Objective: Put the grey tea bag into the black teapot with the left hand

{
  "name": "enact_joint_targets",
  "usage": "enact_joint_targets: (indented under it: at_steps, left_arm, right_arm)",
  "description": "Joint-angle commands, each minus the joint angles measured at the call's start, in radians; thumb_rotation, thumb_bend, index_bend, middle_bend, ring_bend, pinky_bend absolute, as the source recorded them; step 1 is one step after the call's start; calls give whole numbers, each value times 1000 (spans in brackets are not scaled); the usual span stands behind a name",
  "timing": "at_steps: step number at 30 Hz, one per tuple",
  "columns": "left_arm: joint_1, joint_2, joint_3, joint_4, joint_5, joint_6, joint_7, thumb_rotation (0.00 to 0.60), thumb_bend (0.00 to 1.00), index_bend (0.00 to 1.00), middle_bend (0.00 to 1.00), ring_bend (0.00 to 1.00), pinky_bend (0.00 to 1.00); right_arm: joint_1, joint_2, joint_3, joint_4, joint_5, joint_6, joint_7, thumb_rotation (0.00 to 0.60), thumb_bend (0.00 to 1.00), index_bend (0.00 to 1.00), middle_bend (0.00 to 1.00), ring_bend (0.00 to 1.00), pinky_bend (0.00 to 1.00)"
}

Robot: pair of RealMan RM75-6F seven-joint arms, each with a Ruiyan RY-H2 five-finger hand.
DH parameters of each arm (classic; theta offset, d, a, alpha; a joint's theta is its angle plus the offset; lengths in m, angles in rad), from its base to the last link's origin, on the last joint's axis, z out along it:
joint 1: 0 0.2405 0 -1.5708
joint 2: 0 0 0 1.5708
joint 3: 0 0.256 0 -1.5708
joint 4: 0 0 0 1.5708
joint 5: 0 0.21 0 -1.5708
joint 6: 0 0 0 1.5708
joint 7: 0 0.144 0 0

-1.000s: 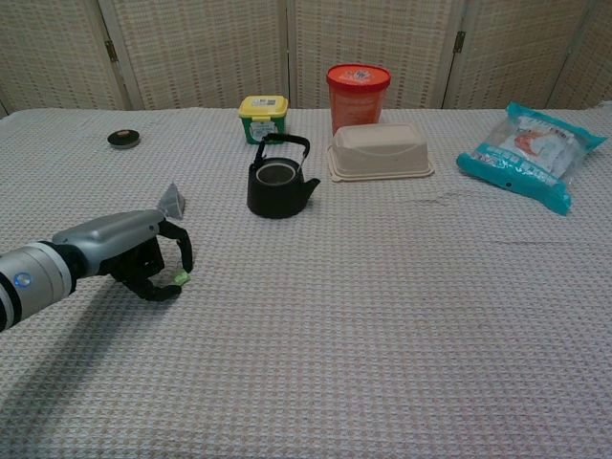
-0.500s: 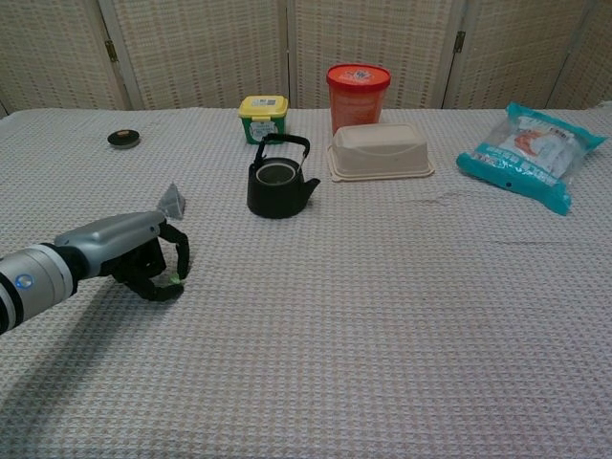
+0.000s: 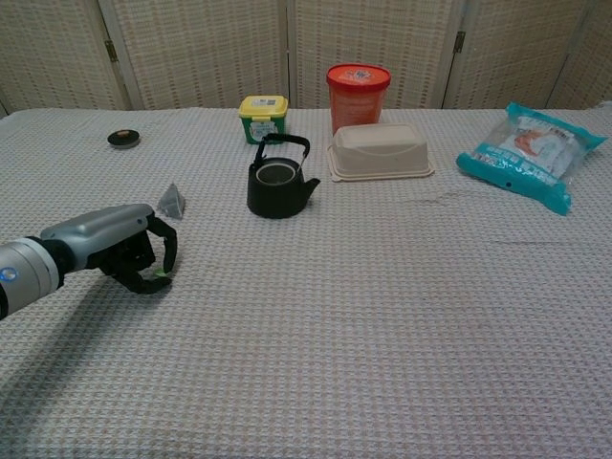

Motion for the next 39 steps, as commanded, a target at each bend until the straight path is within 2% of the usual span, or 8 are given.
enact_joint_targets:
  at_steps: [1,6,15,24,28,39]
  left_arm:
    - [3,8,-1,-7,4,8,4,600,392,603,1000,1000,1000]
    - [5,55,-5,-56,17,45,54,600,392,603,1000,1000,1000]
    - [-10,168,-20,-221,20,130,269,600,392,602,1000,1000,1000]
    - [-79,269,-87,-371,-44,167,495,600,392,603,1000,1000,1000]
    - [-128,311,-118,-432,-105,167,611,600,392,600,1000,1000,1000]
    - [-255,359,-155,-467,-178,172,797,600,392,594,1000,1000,1000]
  right_arm:
    - [0,0,0,0,0,0,0,600,241,0,0,0,0]
    - [-2,2,0,2,-1,6,8,600,242,0,0,0,0]
    - [-2,7,0,5,0,10,29,600,242,0,0,0,0]
    - [1,16,7,5,19,3,55,600,242,0,0,0,0]
    - [6,19,13,2,35,-8,64,600,242,0,0,0,0]
    - [15,19,29,-12,84,-43,51,600,242,0,0,0,0]
